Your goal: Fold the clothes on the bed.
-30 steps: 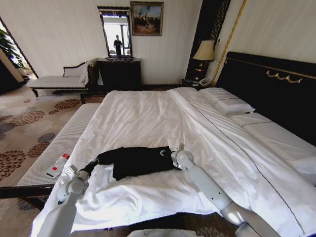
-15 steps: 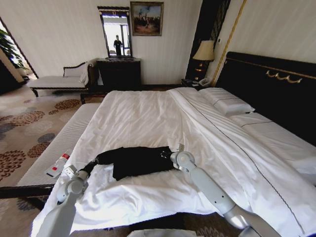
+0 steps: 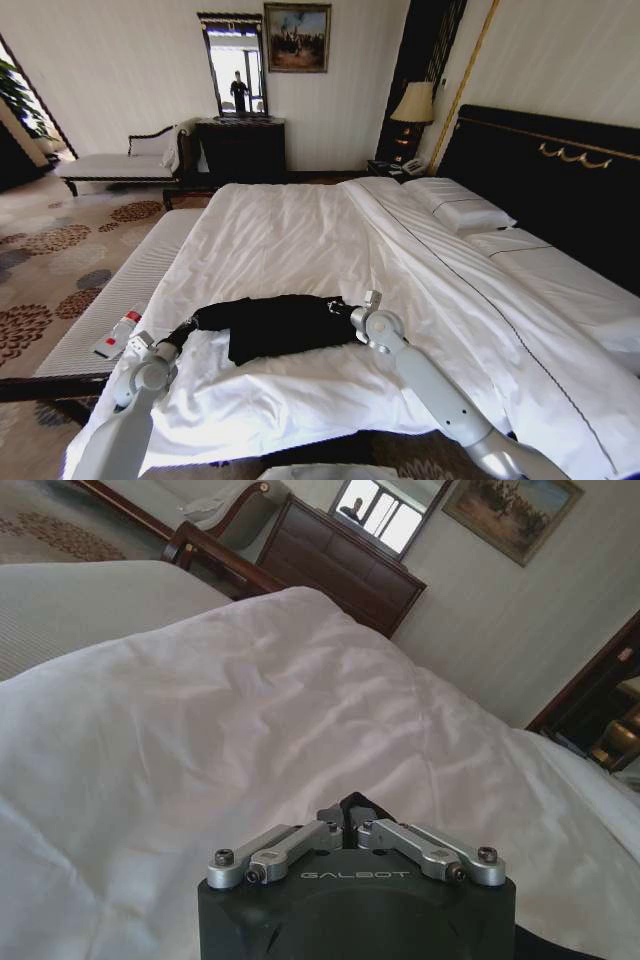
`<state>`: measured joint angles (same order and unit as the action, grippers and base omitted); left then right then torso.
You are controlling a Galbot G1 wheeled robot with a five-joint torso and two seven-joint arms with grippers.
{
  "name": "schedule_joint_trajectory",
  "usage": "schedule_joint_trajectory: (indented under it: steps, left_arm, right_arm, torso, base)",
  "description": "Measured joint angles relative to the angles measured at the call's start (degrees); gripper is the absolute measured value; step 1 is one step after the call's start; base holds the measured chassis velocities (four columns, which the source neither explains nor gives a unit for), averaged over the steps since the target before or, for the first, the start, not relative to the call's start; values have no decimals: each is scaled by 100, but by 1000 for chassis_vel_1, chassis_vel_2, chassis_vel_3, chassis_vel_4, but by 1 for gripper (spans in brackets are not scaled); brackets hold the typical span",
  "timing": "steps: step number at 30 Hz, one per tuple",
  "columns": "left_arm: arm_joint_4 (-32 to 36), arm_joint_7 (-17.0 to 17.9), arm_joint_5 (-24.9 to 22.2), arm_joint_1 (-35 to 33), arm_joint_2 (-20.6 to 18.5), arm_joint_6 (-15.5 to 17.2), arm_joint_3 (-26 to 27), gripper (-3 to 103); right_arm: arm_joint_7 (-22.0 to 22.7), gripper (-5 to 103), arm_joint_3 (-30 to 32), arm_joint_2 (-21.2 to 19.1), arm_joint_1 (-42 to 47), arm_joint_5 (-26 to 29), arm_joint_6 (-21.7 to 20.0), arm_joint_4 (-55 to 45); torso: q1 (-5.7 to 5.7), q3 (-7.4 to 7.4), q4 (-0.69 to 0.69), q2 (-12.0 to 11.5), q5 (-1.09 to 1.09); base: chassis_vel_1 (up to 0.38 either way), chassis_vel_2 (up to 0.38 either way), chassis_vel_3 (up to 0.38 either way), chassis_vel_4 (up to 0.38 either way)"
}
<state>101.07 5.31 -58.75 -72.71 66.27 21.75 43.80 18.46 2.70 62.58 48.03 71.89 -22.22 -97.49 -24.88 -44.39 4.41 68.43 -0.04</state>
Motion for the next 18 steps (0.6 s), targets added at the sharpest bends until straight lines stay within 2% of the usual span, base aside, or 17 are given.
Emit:
schedule_joint_trajectory:
  steps: [1,3,7,8,10,12,15,17,18]
  left_arm:
    - [190,94,-191,64,-52,0,33,1]
    - [283,134,-275,99,-78,0,48,1]
    - [790,417,-748,462,-310,-24,136,1]
    - [790,417,-748,462,-310,-24,136,1]
    - [1038,587,-1077,669,-460,-24,203,1]
    - [1429,776,-1497,862,-678,10,359,1]
    - [1742,844,-1732,914,-845,32,509,1]
    - [2356,886,-2124,886,-1179,55,912,1]
    - [2356,886,-2124,886,-1179,55,912,1]
  right_arm:
    - [-347,0,63,-87,63,-256,381,-134]
    - [-474,0,94,-116,83,-355,521,-185]
    - [-1327,0,354,-351,136,-843,1470,-536]
    - [-1327,0,354,-351,136,-843,1470,-536]
    - [-1503,0,527,-477,88,-764,1688,-772]
    - [-1648,0,846,-685,13,-397,1811,-1220]
    - [-1706,0,1087,-846,-30,-110,1838,-1608]
    - [-1854,0,1562,-1222,-74,337,1857,-2319]
    - [-1854,0,1562,-1222,-74,337,1857,-2319]
  torso:
    - [0,0,0,0,1]
    - [0,0,0,0,0]
    - [0,0,0,0,0]
    - [0,0,0,0,0]
    - [0,0,1,0,1]
    - [-1,-1,1,0,1]
    - [-1,0,0,0,2]
    - [0,0,1,0,-1]
    - [0,0,1,0,-1]
  base:
    - [0,0,0,0]
    - [0,0,0,0]
    - [0,0,0,0]
    - [0,0,0,0]
    - [0,0,0,0]
    - [0,0,0,0]
    - [0,0,0,0]
    - [0,0,0,0]
    - [0,0,0,0]
